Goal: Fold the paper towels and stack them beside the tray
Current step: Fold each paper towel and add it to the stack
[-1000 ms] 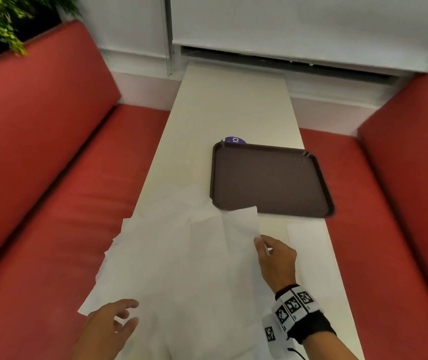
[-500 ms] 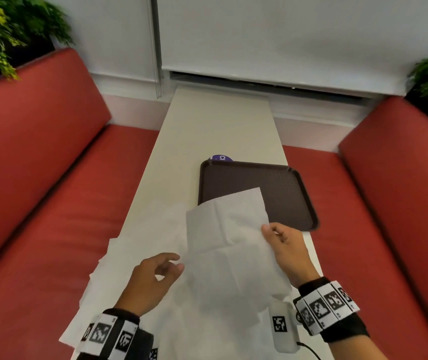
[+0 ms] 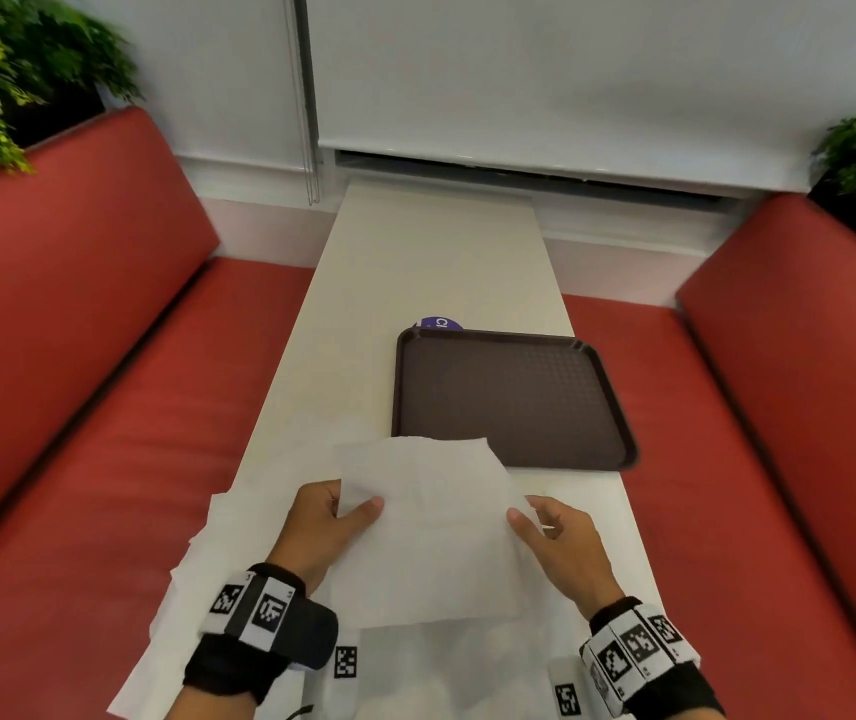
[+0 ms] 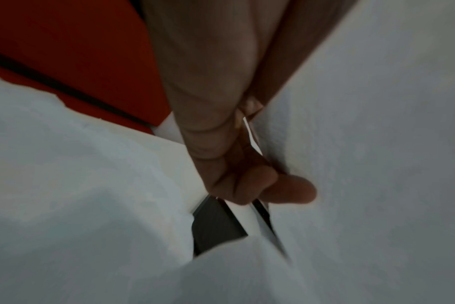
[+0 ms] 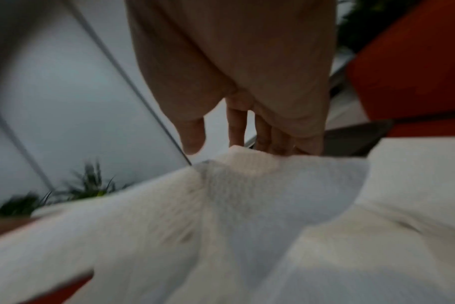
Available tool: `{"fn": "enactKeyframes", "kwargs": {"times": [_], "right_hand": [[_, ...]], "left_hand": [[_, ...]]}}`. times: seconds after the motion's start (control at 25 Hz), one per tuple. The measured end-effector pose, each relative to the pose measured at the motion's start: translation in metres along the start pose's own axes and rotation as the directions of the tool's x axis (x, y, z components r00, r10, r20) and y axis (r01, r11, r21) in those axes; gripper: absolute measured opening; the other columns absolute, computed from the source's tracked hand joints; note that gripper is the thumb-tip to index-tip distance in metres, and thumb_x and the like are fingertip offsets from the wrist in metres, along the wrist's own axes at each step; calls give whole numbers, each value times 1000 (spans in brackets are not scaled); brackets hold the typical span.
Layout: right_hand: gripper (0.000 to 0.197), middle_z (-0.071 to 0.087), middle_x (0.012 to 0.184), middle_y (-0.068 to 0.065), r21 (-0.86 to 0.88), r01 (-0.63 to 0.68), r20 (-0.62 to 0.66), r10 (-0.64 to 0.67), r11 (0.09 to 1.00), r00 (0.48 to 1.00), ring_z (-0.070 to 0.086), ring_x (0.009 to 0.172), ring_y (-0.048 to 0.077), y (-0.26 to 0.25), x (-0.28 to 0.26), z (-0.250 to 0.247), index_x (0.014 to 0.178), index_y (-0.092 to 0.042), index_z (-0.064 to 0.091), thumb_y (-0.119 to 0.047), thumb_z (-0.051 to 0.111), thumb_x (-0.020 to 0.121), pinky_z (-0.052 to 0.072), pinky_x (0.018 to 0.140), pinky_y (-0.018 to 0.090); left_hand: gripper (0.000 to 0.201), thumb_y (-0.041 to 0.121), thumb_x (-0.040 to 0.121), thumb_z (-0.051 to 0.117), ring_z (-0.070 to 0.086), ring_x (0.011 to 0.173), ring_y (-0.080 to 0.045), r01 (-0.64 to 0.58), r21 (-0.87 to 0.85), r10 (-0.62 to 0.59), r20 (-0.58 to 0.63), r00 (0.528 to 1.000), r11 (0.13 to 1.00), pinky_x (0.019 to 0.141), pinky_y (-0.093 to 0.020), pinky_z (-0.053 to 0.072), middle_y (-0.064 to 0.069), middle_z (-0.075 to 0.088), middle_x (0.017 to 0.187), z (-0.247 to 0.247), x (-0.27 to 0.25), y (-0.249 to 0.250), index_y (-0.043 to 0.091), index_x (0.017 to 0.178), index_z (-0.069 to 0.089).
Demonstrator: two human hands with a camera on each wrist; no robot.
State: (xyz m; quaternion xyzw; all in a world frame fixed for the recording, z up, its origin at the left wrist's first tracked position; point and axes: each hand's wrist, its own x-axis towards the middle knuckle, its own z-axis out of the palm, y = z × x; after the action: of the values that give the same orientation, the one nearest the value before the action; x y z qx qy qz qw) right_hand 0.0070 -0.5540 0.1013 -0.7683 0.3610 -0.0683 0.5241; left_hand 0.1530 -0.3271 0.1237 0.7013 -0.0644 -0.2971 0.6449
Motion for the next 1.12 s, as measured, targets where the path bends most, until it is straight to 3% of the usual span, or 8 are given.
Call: {"fn": "enactKeyframes", "kwargs": {"times": [0.12, 0.24, 0.36, 0.48, 0.6, 0.8, 0.96, 1.12], "right_hand": [[48, 74, 102, -1, 229, 21, 139, -54, 973, 989, 68, 101, 21, -19, 0, 2, 105, -15, 69, -48, 75, 71, 55, 88, 33], [55, 63, 118, -9, 84, 197, -62, -193, 977, 979, 59, 109, 11, -39, 3, 7, 117, -22, 62, -48, 75, 71, 47, 94, 31], [77, 62, 116, -5, 142, 245, -126, -228, 959, 966, 60, 105, 9, -67, -2, 8, 120, -21, 59, -69, 68, 61, 49, 93, 34], [91, 71, 97, 13, 552, -128, 286, -43, 824, 957, 64, 79, 18, -97, -12, 8, 112, -7, 61, -76, 67, 54, 52, 72, 31], [76, 72, 89, 14, 552, -280, 422, 27, 785, 906, 64, 74, 19, -107, -12, 9, 117, 1, 57, -55, 62, 66, 51, 67, 27], [56, 73, 90, 11, 518, -415, 611, 16, 748, 791, 69, 81, 20, -107, -18, 7, 107, -6, 69, -51, 53, 78, 54, 72, 28], [44, 70, 108, 19, 642, -271, 500, -123, 717, 857, 70, 91, 25, -108, -13, 5, 109, 2, 67, -25, 70, 74, 57, 73, 31], [28, 71, 107, 18, 594, 14, 320, -252, 805, 913, 71, 92, 29, -108, -11, -14, 102, -1, 70, -17, 66, 80, 58, 73, 33]], "left_hand": [[34, 32, 70, 77, 70, 90, -28, -19, -38, 23, 91, 996, 999, 76, -40, 57, -8, 74, 96, -17, -2, 28, 11, 95, 71], [70, 54, 42, 85, 71, 89, -25, -100, -56, 108, 168, 980, 993, 67, -30, 57, -9, 73, 99, -28, -8, 61, 13, 96, 71], [74, 51, 46, 86, 70, 91, -23, -193, -98, 210, 215, 954, 976, 67, -25, 56, -10, 73, 102, -34, -14, 87, 6, 102, 68], [68, 46, 51, 85, 69, 94, -25, -247, -148, 277, 247, 929, 958, 70, -26, 56, -12, 72, 104, -35, -19, 103, 7, 103, 68], [68, 43, 51, 86, 69, 95, -25, -255, -201, 302, 264, 916, 946, 72, -29, 56, -13, 71, 107, -35, -23, 110, 8, 107, 66], [60, 35, 56, 86, 69, 95, -25, -240, -231, 300, 277, 913, 943, 70, -27, 56, -13, 71, 106, -35, -24, 112, 7, 105, 67], [68, 41, 51, 88, 69, 95, -27, -206, -233, 272, 299, 915, 950, 70, -29, 57, -15, 70, 107, -41, -21, 105, 7, 106, 67], [70, 36, 48, 90, 69, 92, -34, -203, -154, 244, 334, 910, 967, 70, -35, 58, -21, 70, 105, -44, -20, 98, 1, 104, 66]]}}
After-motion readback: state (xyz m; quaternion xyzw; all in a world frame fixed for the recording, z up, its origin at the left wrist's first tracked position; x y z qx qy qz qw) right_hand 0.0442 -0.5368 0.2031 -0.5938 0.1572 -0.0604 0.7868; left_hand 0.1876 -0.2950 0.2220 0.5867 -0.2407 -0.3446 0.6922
